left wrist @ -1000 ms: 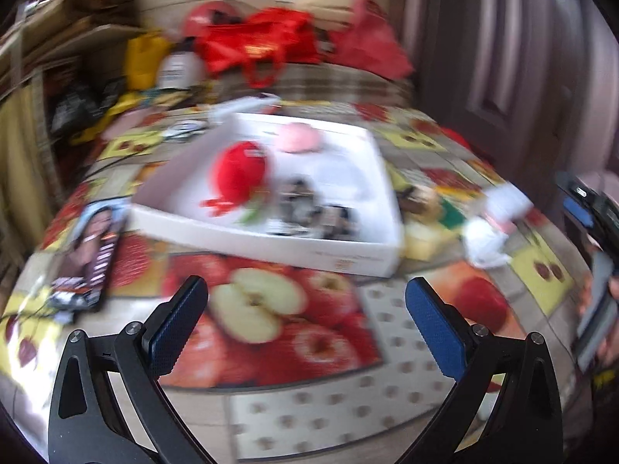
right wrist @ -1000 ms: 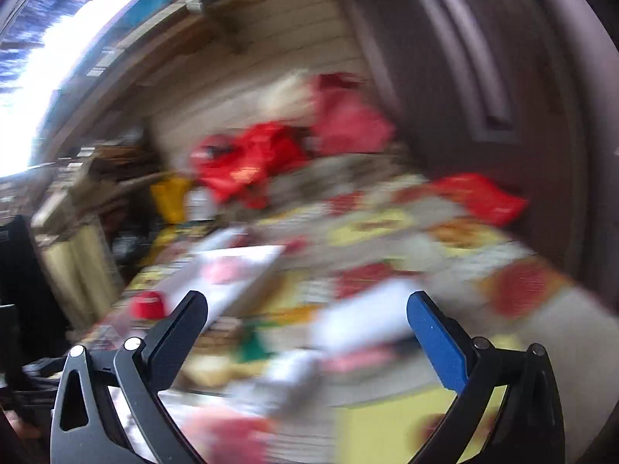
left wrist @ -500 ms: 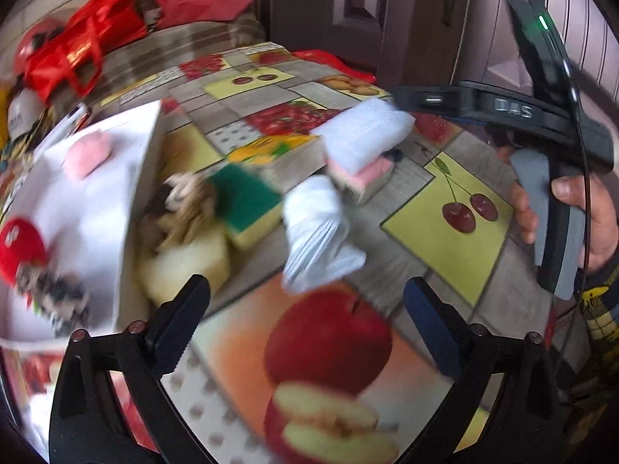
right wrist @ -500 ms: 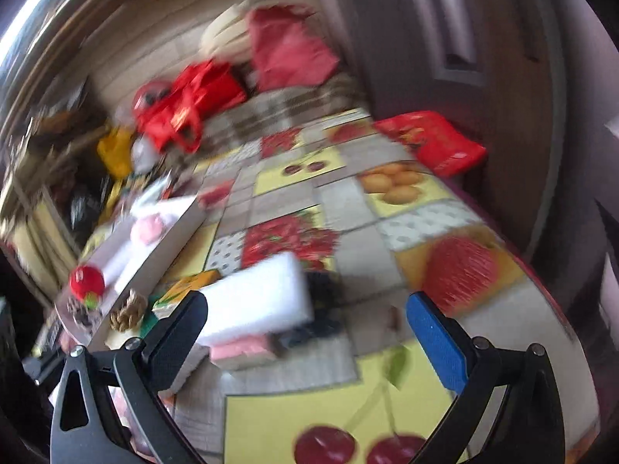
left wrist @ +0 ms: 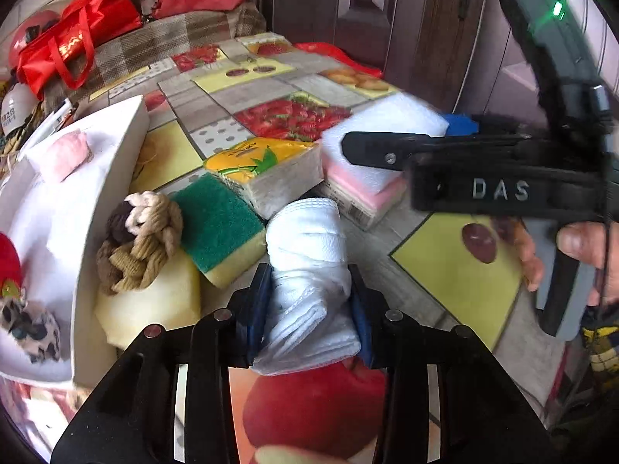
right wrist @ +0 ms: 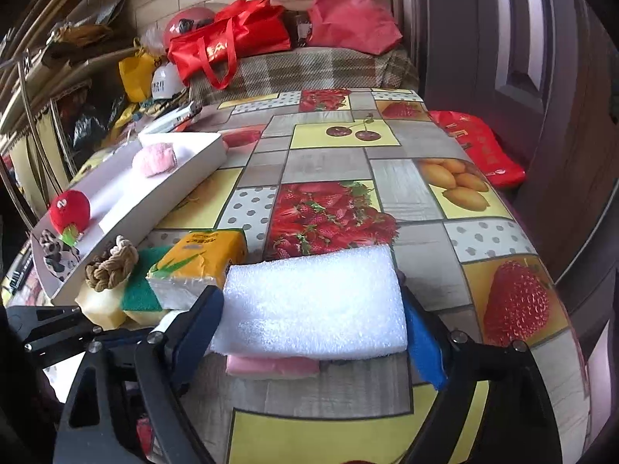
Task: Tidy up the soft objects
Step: 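Grasp the rolled white cloth with the left tool while the right tool grasps a white foam sheet, then place the white cloth in the box with the left tool while the right tool lays the foam sheet in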
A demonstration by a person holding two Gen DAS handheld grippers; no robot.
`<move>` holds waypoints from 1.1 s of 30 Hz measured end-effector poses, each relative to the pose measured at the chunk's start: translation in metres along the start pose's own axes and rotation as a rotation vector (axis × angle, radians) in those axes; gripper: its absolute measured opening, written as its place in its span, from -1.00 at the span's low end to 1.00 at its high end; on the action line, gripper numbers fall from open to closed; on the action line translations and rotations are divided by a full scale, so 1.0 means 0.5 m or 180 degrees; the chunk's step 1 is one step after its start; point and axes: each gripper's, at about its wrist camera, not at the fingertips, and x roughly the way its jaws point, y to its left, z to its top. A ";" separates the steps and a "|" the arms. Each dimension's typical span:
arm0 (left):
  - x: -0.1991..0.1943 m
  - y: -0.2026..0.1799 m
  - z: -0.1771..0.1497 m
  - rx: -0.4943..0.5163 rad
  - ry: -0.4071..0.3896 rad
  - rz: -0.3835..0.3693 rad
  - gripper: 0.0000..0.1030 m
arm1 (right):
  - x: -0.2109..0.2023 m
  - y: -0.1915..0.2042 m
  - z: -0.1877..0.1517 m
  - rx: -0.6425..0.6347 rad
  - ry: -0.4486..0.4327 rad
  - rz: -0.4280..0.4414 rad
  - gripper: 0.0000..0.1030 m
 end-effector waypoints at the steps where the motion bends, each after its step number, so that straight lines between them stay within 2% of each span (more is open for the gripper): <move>1: -0.015 0.003 -0.004 -0.0030 -0.0069 -0.0032 -0.29 | -0.005 -0.004 0.000 0.0040 -0.0020 0.0014 0.69; 7: -0.068 0.004 -0.023 -0.0097 -0.0231 -0.0064 -0.28 | -0.060 -0.023 0.005 0.0313 -0.0262 0.0116 0.69; 12: -0.107 0.018 -0.046 -0.0221 -0.0361 -0.0070 -0.28 | -0.087 0.006 0.014 0.0325 -0.0379 0.0279 0.69; 16: -0.140 0.047 -0.054 -0.0362 -0.0482 0.0020 -0.28 | -0.094 0.043 0.026 0.0286 -0.0423 0.0437 0.69; 24: -0.236 0.139 -0.087 -0.0764 -0.0764 0.0378 -0.28 | -0.082 0.141 0.061 0.0150 -0.0492 0.0767 0.69; 33: -0.326 0.292 -0.094 -0.1206 -0.1023 0.0864 -0.28 | -0.037 0.252 0.099 0.0050 -0.0469 0.1033 0.69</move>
